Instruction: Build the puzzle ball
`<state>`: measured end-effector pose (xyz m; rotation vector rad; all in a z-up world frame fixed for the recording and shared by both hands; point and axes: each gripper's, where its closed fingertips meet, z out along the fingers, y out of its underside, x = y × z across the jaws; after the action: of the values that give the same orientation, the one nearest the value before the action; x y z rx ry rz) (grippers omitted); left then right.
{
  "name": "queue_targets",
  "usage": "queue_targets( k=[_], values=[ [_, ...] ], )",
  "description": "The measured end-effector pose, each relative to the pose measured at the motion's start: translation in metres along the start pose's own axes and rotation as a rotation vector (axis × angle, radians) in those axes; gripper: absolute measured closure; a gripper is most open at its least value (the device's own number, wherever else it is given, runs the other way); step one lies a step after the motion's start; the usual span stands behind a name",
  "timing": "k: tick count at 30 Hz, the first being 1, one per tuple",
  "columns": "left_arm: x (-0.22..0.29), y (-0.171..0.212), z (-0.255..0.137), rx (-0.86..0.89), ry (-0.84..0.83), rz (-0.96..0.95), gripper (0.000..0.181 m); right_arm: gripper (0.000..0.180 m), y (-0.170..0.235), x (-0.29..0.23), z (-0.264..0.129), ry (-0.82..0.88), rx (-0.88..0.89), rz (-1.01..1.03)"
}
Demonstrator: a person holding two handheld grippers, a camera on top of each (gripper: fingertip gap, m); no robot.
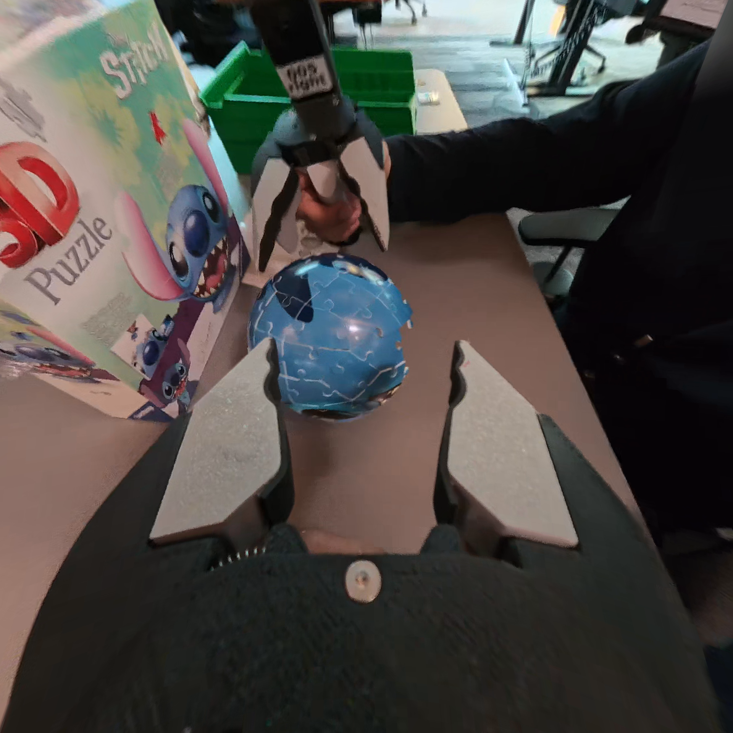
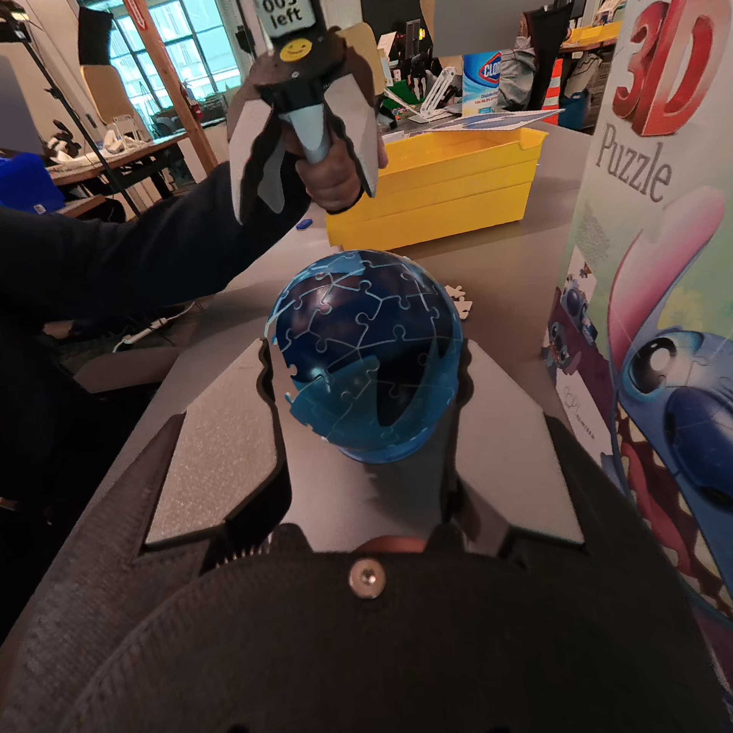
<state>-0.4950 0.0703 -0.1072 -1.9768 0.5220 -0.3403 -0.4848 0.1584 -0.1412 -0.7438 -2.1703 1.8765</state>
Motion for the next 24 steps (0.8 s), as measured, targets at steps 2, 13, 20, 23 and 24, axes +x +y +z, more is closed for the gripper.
queue_targets(
  k=[2,13,20,23,24],
  values=[
    [-0.013,0.007,0.001,-0.077,-0.027,-0.012,0.089,0.088,0.004,-0.001,-0.002,0.021,-0.024,-0.010],
    [-0.036,0.054,0.013,-0.261,-0.111,0.047,0.088,0.088,0.021,-0.002,-0.014,0.110,-0.108,-0.075],
    [-0.037,0.074,0.037,-0.373,-0.079,0.080,0.086,0.091,0.028,0.004,-0.015,0.105,-0.117,-0.075],
    [-0.038,0.082,0.045,-0.424,-0.072,0.088,0.084,0.092,0.031,0.003,-0.015,0.087,-0.121,-0.082],
    [-0.037,0.083,0.046,-0.429,-0.063,0.087,0.084,0.092,0.030,0.002,-0.014,0.082,-0.118,-0.086]
  ],
)
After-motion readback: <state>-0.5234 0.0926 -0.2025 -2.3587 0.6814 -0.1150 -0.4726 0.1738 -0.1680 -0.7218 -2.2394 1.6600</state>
